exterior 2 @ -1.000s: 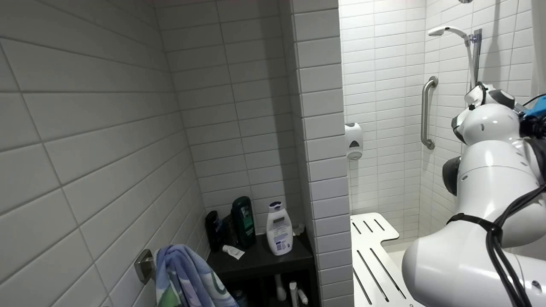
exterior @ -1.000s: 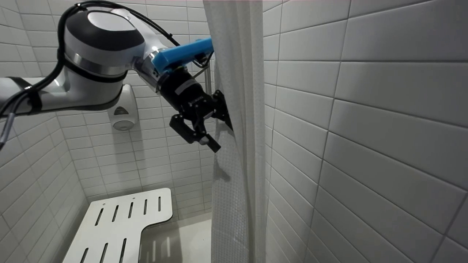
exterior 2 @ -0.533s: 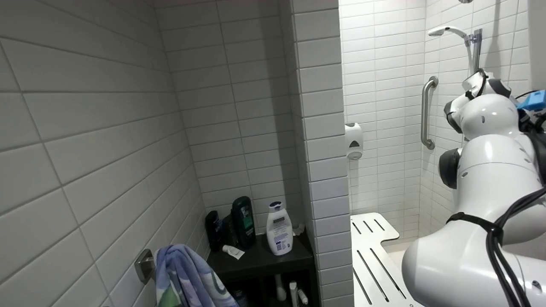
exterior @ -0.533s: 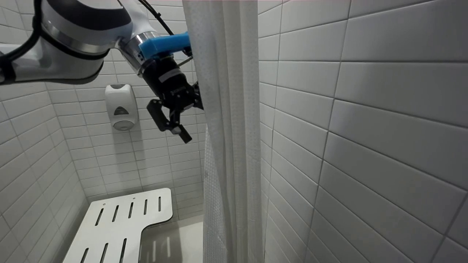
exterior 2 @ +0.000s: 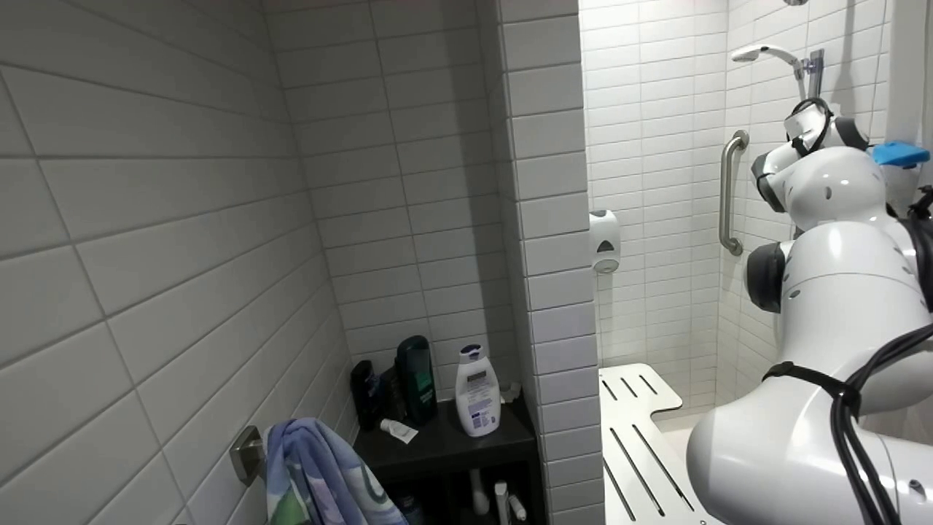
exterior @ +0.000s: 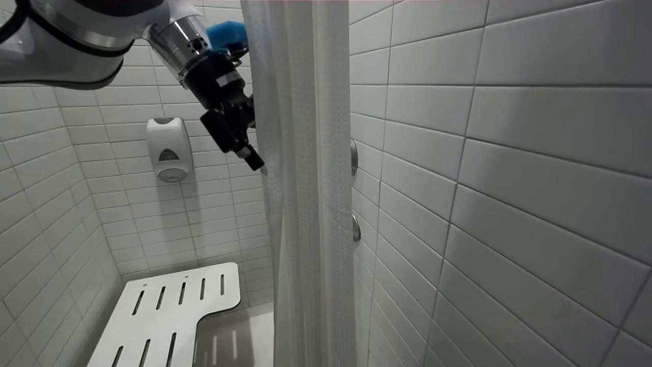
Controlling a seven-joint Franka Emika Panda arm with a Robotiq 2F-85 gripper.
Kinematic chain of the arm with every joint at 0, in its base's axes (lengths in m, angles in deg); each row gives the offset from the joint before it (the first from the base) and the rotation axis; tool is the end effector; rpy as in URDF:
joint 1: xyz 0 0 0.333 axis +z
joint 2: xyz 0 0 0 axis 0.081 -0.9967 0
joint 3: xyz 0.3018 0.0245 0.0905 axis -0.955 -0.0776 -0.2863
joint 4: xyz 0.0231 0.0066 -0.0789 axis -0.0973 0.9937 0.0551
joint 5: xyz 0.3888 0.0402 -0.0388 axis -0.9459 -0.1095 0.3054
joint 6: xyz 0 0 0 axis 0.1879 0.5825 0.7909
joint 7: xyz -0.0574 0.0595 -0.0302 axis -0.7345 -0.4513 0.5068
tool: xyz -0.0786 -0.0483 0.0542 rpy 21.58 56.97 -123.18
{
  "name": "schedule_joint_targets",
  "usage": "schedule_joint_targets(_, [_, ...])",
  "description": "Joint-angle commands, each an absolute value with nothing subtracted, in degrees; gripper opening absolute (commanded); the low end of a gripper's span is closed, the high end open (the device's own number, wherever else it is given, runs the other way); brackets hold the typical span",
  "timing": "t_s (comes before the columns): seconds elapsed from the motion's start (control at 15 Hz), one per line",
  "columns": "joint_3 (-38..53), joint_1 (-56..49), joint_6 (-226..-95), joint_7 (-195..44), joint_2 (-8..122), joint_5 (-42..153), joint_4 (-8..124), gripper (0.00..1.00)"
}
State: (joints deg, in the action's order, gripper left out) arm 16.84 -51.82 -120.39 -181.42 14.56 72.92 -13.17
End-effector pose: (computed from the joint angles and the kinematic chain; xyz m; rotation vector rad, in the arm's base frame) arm 0.4597 -0.6372 0.5108 2.4618 1.0848 -0.6724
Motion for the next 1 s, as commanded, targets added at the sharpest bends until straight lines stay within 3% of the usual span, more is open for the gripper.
schedule_joint_targets(0.0, [16.04,-51.77,-124.07,-192.13,16.76,71.41,-11.54,1.0])
schedule_joint_targets(0.93, [11.49,-51.17,-125.38,-234.37,18.31,65.88,-11.55,1.0])
